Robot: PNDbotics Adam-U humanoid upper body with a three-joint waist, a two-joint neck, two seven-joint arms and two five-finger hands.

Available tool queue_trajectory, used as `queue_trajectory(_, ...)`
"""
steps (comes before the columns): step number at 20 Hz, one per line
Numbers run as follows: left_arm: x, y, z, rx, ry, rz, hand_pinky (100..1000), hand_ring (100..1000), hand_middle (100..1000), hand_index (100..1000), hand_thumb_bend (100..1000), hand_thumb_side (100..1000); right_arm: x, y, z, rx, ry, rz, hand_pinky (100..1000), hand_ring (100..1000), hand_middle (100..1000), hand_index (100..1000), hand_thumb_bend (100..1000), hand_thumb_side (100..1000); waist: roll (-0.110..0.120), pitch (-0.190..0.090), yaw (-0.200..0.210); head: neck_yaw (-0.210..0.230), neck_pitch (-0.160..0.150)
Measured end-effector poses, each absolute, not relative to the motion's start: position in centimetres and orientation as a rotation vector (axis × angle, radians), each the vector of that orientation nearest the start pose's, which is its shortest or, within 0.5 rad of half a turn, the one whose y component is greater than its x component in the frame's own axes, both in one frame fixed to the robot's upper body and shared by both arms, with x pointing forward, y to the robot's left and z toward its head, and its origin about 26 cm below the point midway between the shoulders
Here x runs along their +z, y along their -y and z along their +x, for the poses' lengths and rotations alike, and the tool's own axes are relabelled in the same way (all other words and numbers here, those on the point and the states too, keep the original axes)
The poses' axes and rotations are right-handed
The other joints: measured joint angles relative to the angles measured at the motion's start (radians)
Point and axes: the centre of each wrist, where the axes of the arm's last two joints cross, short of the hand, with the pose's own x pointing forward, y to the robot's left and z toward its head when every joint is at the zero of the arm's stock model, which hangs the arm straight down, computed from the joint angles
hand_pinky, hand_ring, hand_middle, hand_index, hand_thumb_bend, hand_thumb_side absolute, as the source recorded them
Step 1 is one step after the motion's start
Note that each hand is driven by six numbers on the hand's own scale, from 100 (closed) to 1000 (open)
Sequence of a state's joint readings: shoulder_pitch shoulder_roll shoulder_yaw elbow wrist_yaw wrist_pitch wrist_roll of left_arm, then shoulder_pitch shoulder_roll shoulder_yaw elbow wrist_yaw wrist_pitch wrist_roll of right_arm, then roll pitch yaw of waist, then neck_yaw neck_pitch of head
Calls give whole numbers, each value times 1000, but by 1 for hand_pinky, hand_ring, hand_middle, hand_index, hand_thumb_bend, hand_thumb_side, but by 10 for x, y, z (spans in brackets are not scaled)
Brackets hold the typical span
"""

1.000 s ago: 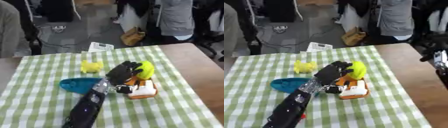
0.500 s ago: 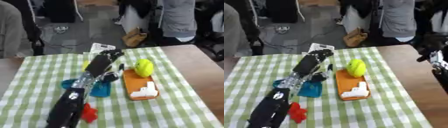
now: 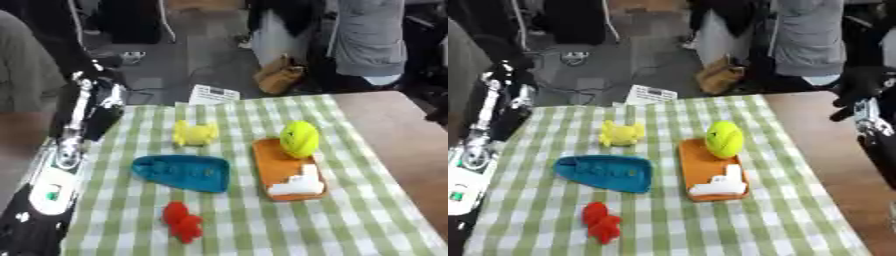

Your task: Pick up objects on the table and place them in the box.

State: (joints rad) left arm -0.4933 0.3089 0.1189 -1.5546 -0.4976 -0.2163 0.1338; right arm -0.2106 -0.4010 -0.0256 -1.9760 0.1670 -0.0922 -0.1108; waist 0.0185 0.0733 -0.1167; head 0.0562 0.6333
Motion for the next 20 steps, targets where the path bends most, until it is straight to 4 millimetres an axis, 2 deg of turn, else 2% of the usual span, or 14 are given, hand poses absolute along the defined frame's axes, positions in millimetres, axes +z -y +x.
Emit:
queue_trajectory(3,166,-313,361,-390,2191,761,571,669,703,871,111,872,180,288,293,413,2270,-486,510,578,732,740,100,682,0,0,6,4,18)
queue_trajectory(4,166,-316,356,-363,2188,748,538,641,679,863,141,895,180,288,293,413,2270,-486,510,578,732,739,100,682,0,-1,6,5,23)
queue_trajectory(9,157,-328,339,-244,2163,652,524,628,668,862,155,913,180,289,293,413,2269,-488,510,578,732,740,100,682,0,-1,10,27,50)
queue_trajectory(15,155,-329,331,-174,2157,591,522,625,665,862,155,910,181,290,293,415,2266,-496,510,578,732,740,100,682,0,-1,13,32,70)
queue_trajectory(20,155,-328,329,-159,2158,571,522,623,663,863,156,912,181,290,293,418,2264,-496,510,578,733,740,100,682,0,-1,13,39,74)
